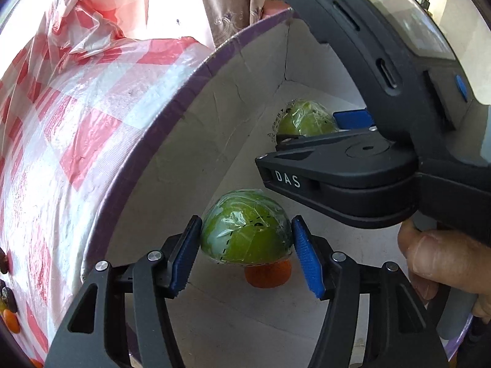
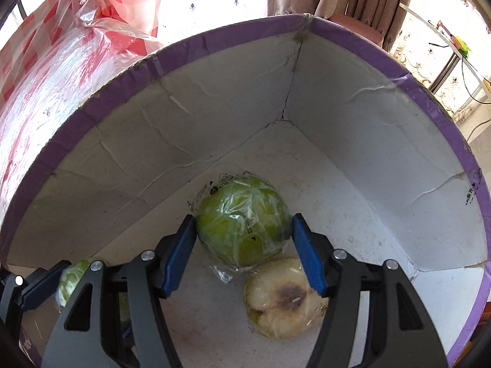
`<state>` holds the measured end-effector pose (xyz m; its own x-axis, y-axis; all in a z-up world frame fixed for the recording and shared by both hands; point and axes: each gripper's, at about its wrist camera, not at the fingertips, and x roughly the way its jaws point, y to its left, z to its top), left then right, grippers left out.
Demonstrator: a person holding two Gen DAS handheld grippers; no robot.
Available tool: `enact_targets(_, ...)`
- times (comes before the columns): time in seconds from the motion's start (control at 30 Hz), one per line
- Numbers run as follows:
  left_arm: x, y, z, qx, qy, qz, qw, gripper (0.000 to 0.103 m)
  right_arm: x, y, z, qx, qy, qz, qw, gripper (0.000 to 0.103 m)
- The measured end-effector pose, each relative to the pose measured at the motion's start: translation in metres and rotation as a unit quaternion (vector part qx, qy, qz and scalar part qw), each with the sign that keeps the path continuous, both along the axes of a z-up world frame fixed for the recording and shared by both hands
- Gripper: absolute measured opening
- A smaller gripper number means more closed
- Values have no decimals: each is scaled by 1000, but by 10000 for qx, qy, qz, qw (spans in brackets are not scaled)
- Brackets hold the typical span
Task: Organize fruits
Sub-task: 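Open both tools to release the green fruits into the box, then move both tools back toward the remaining fruits on the cloth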
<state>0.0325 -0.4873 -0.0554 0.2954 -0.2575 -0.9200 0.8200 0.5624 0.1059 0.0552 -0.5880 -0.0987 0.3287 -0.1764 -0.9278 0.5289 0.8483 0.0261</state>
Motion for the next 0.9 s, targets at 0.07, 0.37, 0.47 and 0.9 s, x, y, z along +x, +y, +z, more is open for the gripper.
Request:
enact_targets(0.07,2,-2,-3,75,-19,45,10000,59,2,-2,0,7,45,2,10000,64)
enact_targets(0.37,22,-6,-3,104,-47,181,9998,59,7,-2,-6,-16,182,26,9998,64)
enact_targets(0.47,25,-5,-2,68,-31,213,9997,60,8,0,-6,-8,180,19,9998,65)
enact_targets(0.9,17,9,6,-248,-149,187,9994,63,5,-10,7,-55,-44,-116,9999,82)
